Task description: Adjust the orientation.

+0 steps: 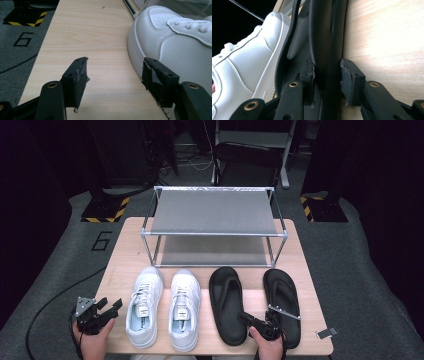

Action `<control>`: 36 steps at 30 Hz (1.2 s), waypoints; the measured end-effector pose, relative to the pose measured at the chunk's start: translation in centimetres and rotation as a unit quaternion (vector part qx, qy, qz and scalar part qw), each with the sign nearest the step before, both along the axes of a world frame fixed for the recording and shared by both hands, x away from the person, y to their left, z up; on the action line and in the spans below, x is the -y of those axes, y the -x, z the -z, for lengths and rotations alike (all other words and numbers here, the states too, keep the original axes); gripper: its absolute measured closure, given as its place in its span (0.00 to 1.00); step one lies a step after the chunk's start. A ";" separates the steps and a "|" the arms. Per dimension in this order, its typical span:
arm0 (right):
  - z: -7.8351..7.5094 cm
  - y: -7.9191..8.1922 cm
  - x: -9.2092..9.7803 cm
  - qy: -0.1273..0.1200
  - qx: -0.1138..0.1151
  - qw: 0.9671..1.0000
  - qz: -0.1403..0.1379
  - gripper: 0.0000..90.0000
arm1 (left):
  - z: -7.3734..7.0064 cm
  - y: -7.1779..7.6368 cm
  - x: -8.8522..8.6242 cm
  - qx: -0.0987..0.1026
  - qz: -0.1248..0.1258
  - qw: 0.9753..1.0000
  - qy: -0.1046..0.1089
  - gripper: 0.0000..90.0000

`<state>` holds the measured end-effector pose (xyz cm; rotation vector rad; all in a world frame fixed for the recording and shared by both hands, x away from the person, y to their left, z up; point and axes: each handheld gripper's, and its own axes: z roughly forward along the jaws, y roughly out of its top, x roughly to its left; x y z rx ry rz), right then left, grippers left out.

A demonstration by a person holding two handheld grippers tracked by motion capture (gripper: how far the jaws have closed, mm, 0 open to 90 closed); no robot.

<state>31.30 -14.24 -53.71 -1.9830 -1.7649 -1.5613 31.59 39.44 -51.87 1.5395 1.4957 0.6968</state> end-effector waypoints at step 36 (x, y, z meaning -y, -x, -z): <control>-0.6 0.6 0.4 -0.050 0.008 0.998 0.025 0.74 | 0.0 0.0 0.1 0.005 -0.002 1.000 0.001 0.41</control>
